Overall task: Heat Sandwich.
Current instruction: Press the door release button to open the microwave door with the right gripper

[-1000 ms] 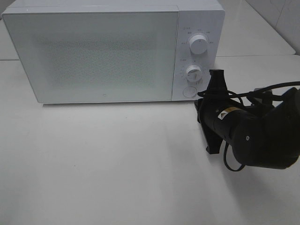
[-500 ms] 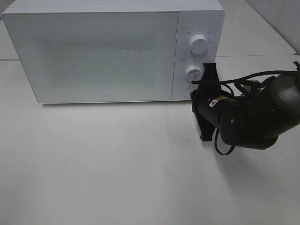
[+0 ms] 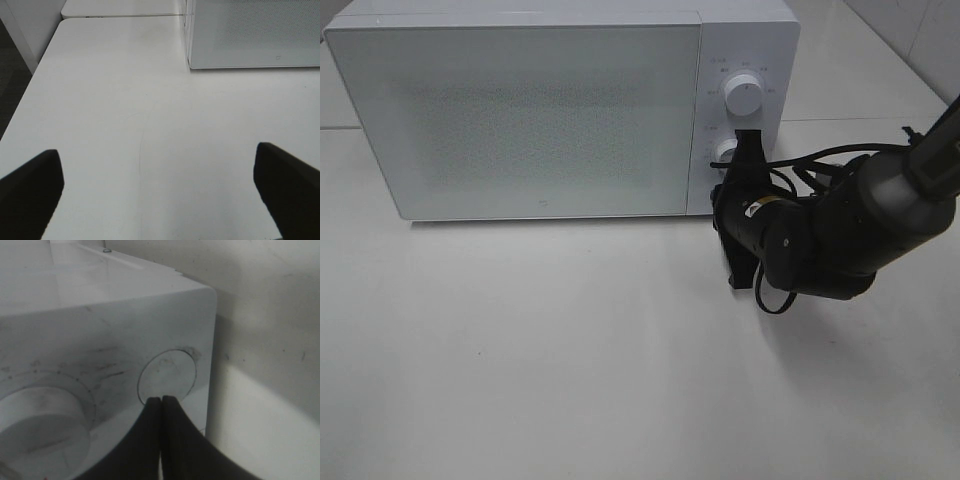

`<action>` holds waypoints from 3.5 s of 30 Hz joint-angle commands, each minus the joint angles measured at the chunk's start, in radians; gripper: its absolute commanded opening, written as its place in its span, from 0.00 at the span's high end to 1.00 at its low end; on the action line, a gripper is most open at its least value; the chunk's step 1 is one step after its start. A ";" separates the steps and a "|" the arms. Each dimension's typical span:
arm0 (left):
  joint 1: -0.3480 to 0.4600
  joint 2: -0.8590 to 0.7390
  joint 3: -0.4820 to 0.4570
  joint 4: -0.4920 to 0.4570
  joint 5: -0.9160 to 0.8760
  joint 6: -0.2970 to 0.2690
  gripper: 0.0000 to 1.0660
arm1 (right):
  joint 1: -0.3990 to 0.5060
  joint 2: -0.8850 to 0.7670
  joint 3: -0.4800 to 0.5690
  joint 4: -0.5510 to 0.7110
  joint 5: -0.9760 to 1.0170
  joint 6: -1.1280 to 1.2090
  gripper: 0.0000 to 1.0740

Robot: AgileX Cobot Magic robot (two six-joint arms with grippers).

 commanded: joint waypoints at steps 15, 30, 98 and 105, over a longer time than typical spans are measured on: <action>0.000 -0.021 0.004 -0.005 -0.008 -0.001 0.08 | -0.045 0.006 -0.036 -0.009 0.010 -0.024 0.99; 0.000 -0.021 0.004 -0.005 -0.008 -0.001 0.08 | -0.046 0.035 -0.091 -0.010 -0.014 -0.018 0.99; 0.000 -0.021 0.004 -0.005 -0.008 -0.001 0.08 | 0.040 0.025 -0.075 0.126 -0.100 -0.032 1.00; 0.000 -0.021 0.004 -0.005 -0.008 -0.001 0.08 | 0.051 -0.045 -0.005 0.134 -0.034 -0.078 1.00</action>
